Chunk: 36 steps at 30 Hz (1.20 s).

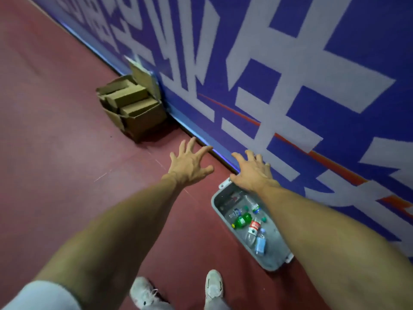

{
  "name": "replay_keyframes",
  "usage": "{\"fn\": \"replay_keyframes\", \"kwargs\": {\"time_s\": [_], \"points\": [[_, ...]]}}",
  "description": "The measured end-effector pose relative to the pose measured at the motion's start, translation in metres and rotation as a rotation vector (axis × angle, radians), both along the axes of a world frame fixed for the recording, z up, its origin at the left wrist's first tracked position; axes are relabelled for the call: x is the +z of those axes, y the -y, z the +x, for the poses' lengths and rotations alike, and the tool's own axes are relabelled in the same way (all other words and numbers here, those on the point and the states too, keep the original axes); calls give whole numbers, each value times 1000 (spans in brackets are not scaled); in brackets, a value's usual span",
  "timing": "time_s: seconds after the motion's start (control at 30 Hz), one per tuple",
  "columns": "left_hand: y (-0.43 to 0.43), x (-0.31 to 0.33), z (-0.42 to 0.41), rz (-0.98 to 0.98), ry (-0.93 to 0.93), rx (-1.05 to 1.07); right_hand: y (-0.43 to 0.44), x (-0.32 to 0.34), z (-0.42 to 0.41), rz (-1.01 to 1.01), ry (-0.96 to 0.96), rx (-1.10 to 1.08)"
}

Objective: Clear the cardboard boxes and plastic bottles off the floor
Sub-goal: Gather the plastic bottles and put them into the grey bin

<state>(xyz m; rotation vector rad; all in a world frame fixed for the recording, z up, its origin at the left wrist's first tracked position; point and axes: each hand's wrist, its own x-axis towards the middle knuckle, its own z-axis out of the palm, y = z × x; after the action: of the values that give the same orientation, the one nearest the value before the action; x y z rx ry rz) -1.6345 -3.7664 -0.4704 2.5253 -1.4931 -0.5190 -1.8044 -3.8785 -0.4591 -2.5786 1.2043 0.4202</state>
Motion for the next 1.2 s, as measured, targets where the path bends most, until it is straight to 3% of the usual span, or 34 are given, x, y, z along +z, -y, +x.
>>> {"fn": "replay_keyframes", "kwargs": {"time_s": [0.27,0.5,0.73,1.0,1.2], "points": [[-209,24,89,49,40,421,-154,5,157,34,29,463],[-441,32,132,59,42,819,-362,25,280,47,81,791],[-652,38,147,54,49,1147,-569,36,352,101,106,1045],[-808,21,178,102,19,1382,-725,26,440,90,64,1266],[-893,5,261,120,-12,1536,-819,2,554,111,59,1379]]}}
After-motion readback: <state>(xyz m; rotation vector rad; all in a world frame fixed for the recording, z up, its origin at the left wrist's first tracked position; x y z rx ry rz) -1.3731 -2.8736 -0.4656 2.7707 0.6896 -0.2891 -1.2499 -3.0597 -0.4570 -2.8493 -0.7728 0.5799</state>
